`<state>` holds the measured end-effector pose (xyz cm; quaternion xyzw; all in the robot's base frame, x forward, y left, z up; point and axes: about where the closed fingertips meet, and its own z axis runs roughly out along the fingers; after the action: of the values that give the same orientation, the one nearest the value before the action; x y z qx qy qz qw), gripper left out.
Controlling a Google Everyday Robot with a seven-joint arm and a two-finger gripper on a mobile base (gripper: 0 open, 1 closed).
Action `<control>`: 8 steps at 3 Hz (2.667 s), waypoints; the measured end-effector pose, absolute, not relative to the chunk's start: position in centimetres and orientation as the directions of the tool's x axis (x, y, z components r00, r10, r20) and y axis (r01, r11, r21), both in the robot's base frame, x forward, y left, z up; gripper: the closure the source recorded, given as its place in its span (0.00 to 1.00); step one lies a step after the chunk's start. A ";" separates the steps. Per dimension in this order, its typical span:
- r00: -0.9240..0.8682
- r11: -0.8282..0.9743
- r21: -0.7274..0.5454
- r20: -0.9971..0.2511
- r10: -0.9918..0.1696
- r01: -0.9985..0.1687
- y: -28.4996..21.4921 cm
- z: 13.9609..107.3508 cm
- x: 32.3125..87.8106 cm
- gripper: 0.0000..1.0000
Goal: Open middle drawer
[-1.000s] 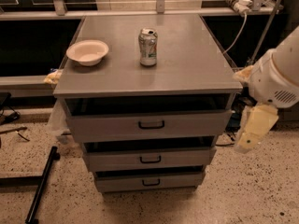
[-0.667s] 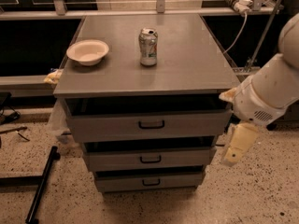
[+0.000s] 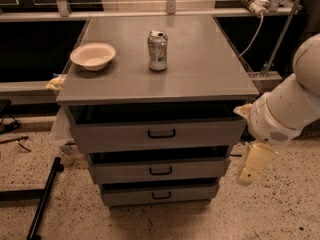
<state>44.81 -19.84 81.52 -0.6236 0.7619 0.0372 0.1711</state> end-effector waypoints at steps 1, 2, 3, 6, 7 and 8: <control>-0.113 0.178 -0.198 -0.300 -0.947 -0.964 -19.7 77.1 44.5 0.00; -0.050 0.131 -0.244 -0.313 -0.948 -0.961 -18.7 71.3 45.3 0.00; -0.014 0.121 -0.288 -0.348 -0.938 -0.950 -18.0 66.7 47.3 0.00; 0.024 0.108 -0.319 -0.384 -0.923 -0.942 -17.8 59.8 49.3 0.00; 0.057 0.076 -0.360 -0.344 -0.937 -0.930 -18.6 57.0 48.7 0.00; 0.081 0.062 -0.398 -0.332 -0.940 -0.915 -19.0 54.2 49.2 0.00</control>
Offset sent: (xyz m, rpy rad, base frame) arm 0.0305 0.0224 -0.1686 0.0201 -0.2004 0.1317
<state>49.22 -19.02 54.24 -0.6844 0.6776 -0.0230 0.2681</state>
